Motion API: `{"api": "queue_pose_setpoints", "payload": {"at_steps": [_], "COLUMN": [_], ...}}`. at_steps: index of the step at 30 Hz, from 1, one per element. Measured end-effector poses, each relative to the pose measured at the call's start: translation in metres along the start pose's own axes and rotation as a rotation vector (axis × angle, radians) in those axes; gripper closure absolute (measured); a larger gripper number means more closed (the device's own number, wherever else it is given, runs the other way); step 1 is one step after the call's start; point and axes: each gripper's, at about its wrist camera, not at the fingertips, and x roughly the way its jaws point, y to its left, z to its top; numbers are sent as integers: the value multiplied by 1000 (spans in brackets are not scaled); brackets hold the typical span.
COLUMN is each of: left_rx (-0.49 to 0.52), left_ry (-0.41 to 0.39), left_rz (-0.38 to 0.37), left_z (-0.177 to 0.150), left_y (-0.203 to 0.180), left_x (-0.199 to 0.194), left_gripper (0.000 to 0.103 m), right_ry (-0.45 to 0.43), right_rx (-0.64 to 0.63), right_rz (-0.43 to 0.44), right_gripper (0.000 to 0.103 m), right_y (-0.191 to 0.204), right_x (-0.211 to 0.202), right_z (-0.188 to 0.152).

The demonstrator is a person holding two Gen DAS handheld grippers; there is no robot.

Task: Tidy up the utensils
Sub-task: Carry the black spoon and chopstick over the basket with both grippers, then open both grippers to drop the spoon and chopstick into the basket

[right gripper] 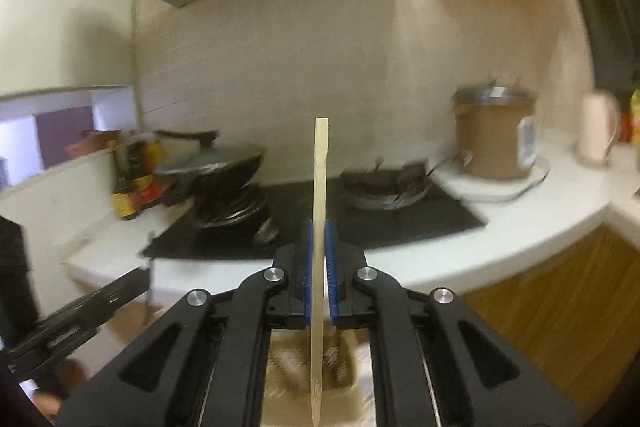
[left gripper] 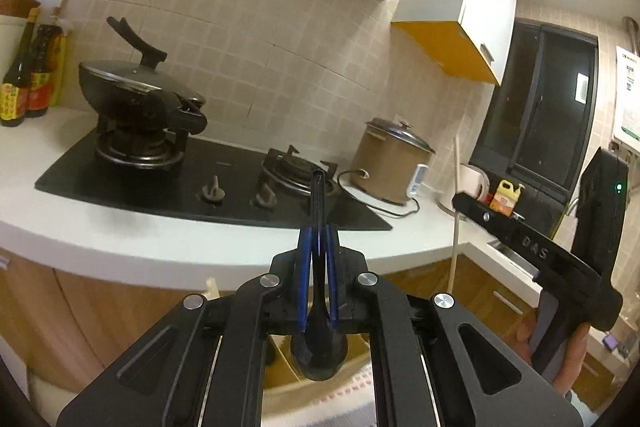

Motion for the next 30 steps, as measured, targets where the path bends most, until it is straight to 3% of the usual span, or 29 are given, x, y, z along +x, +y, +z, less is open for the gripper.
{"api": "queue_pose_setpoints", "payload": {"at_steps": [4, 12, 23, 29, 30], "left_rx": [15, 21, 20, 15, 16], "left_ry": [-14, -25, -24, -9, -8], "left_rz": [12, 25, 23, -2, -10], "left_z": [-6, -22, -31, -26, -24], "left_y": [8, 25, 30, 25, 23], "left_x": [12, 33, 29, 1, -6], "left_gripper": [98, 98, 97, 71, 63], "right_ry": [-57, -53, -21, 43, 48], "right_rx": [-49, -38, -29, -36, -31], "right_rz": [-31, -35, -17, 29, 34], "right_gripper": [98, 98, 98, 79, 74], "right_y": [7, -2, -6, -6, -7], "right_x": [22, 52, 45, 14, 9], "right_z": [-9, -32, -48, -47, -46]}}
